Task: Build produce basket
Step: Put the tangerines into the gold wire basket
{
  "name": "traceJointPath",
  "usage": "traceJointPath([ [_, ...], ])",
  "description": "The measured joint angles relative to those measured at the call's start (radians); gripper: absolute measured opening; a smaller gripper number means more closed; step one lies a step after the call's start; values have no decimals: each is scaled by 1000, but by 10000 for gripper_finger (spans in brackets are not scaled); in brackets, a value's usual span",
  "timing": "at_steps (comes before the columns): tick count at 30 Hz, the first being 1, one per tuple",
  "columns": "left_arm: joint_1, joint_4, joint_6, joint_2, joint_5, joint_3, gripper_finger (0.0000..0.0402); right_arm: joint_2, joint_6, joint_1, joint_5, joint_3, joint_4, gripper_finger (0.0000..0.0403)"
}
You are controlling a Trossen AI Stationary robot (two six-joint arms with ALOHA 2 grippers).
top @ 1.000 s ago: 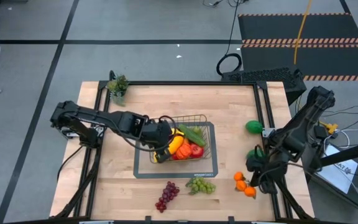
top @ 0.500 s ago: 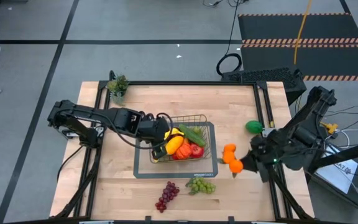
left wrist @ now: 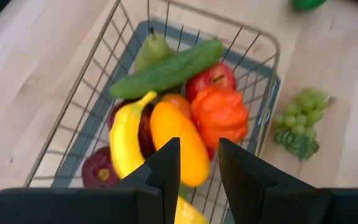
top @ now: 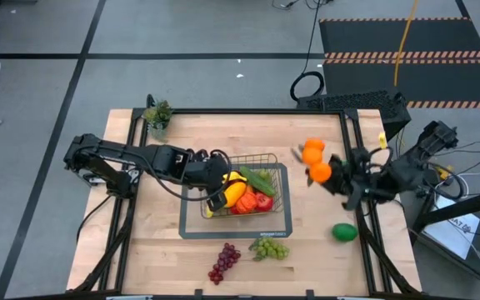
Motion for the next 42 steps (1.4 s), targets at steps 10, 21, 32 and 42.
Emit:
traceJointPath([
  [10, 0, 116, -5, 0, -1, 0, 108, -57, -114, -184, -143, 0, 125, 6],
  [21, 17, 108, 102, 0, -3, 0, 108, -97, -123, -323, -165, 0, 113, 5],
  [32, 26, 107, 106, 0, -4, 0, 108, -90, -253, -434, -161, 0, 94, 5],
  [42, 26, 107, 112, 0, -4, 0, 108, -89, -660, -469, -161, 0, 94, 4],
])
